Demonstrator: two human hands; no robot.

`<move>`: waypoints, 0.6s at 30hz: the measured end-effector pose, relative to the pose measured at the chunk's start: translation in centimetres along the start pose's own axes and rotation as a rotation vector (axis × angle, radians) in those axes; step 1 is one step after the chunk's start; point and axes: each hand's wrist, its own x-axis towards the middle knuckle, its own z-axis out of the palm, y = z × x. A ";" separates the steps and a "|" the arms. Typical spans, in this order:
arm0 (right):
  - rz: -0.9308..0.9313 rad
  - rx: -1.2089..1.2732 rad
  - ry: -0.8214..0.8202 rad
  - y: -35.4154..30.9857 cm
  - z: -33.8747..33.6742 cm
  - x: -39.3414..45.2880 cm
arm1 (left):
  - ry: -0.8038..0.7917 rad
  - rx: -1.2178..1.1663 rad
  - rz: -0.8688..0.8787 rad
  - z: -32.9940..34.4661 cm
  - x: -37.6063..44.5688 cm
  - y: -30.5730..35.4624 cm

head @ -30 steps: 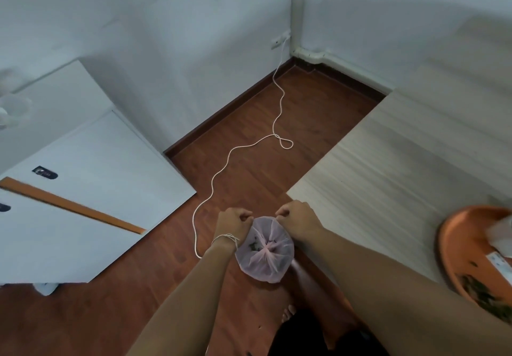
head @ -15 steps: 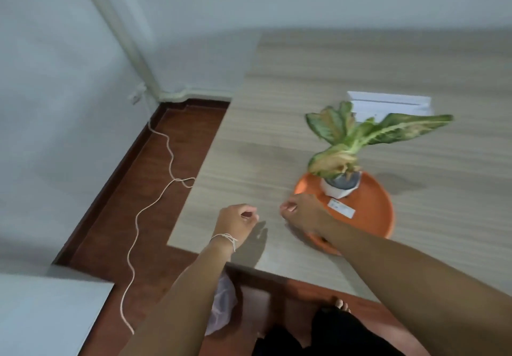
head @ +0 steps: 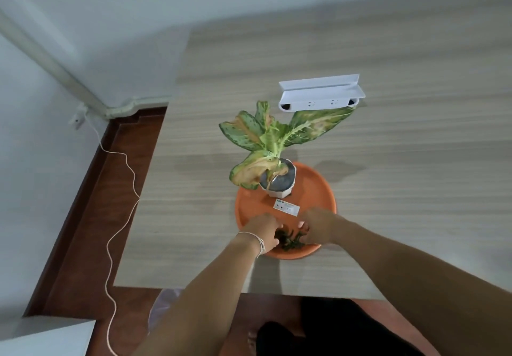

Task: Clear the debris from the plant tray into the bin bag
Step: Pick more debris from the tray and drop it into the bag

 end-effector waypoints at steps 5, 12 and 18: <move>-0.072 -0.117 -0.021 -0.9 2.0 1.1 | -0.007 0.071 0.003 0.7 0.4 0.2; -0.040 -0.126 0.027 -0.7 2.5 1.4 | 0.038 -0.027 -0.009 1.1 -0.2 0.4; 0.031 0.015 0.093 -0.1 1.0 1.4 | 0.192 -0.269 -0.113 0.8 -0.6 -0.5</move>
